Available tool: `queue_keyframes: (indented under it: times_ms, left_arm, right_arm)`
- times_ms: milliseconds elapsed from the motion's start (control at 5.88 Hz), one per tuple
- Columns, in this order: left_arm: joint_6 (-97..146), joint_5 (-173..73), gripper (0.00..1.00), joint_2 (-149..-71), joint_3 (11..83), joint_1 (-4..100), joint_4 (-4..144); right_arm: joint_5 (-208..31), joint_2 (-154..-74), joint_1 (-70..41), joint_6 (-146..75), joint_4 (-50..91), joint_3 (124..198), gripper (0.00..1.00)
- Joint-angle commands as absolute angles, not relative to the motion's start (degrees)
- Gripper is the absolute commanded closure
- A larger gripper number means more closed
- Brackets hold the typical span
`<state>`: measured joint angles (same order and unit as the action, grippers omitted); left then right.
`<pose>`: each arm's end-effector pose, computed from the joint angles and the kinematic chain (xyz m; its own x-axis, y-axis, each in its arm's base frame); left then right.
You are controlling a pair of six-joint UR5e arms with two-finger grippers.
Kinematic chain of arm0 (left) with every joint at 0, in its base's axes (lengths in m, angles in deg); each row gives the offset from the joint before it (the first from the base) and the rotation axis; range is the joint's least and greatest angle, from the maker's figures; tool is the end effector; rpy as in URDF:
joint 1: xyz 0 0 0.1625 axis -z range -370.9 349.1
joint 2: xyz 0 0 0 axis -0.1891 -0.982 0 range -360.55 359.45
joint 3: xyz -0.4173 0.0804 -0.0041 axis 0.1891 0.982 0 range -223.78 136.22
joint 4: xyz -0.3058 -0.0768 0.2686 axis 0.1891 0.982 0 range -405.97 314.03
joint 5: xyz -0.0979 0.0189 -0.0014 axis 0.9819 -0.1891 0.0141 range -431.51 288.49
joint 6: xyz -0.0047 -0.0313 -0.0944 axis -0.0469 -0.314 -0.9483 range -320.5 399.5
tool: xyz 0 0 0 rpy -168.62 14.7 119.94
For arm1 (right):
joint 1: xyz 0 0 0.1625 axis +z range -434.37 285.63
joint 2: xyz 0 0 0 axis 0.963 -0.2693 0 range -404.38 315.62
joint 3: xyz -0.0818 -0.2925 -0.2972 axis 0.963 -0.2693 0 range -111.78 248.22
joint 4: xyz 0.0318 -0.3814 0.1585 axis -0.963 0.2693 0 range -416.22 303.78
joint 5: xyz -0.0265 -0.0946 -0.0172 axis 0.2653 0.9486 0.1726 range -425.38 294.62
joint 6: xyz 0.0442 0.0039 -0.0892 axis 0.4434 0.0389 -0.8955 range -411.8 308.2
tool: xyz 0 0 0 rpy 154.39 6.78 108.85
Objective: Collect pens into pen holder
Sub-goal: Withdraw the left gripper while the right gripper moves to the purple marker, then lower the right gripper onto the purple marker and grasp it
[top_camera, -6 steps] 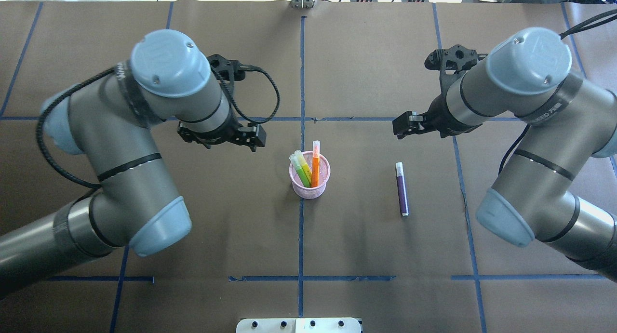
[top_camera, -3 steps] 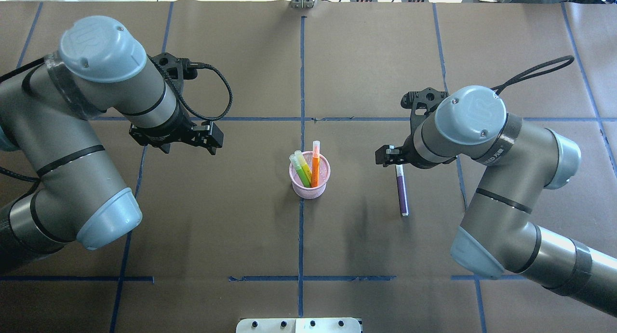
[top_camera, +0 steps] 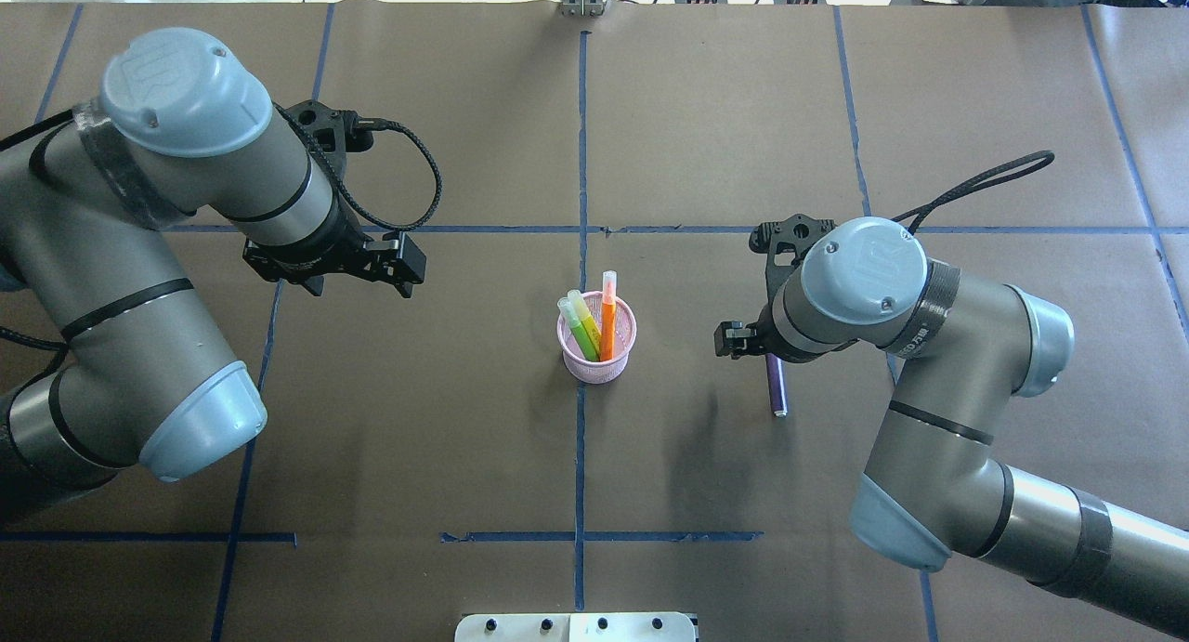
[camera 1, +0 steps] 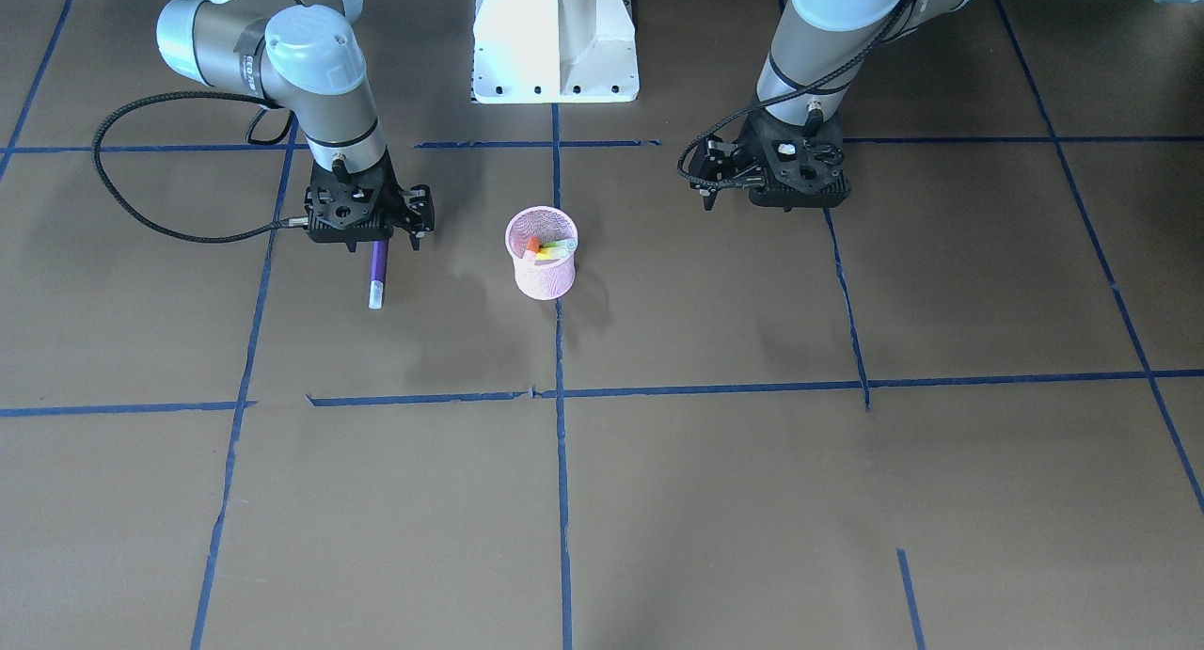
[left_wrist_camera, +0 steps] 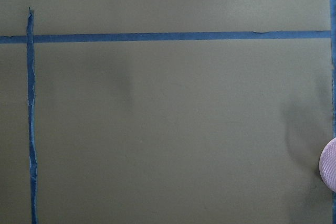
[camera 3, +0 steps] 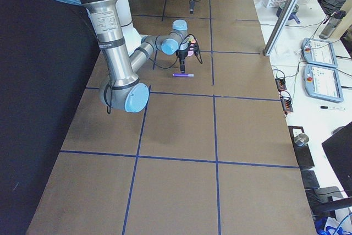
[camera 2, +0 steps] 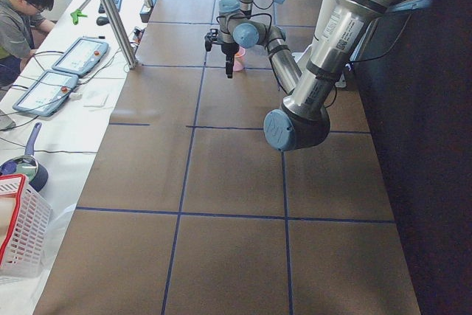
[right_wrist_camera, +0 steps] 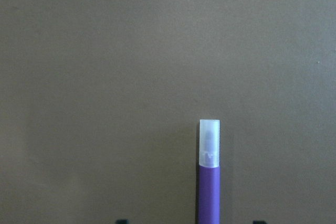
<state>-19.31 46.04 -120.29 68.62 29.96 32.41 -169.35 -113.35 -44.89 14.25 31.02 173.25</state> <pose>0.3852 -0.4484 0.2242 0.6747 0.0236 -0.7378 0.0040 0.9994 0.0356 -0.4753 -0.3943 0.3411 0.7602 -0.0225 0.6493 -0.0409 0.9958 0.0825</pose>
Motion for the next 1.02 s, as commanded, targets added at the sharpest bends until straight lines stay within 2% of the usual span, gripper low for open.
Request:
queue_keyframes:
  times_ms: [0, 170, 851]
  left_arm:
    - [-19.4, 45.6, 0.00, -120.2, 69.2, 30.1, 32.4]
    - [-19.4, 45.5, 0.00, -120.2, 69.2, 30.1, 32.4]
    - [-19.4, 44.7, 0.00, -120.2, 69.6, 30.1, 32.4]
  right_arm:
    - [-169.4, -113.4, -44.9, 13.9, 31.0, 171.4, 0.44]
    - [-169.4, -113.5, -44.8, 13.9, 31.1, 171.4, 0.54]
    - [-169.4, -113.3, -45.1, 13.7, 31.0, 169.3, 0.54]
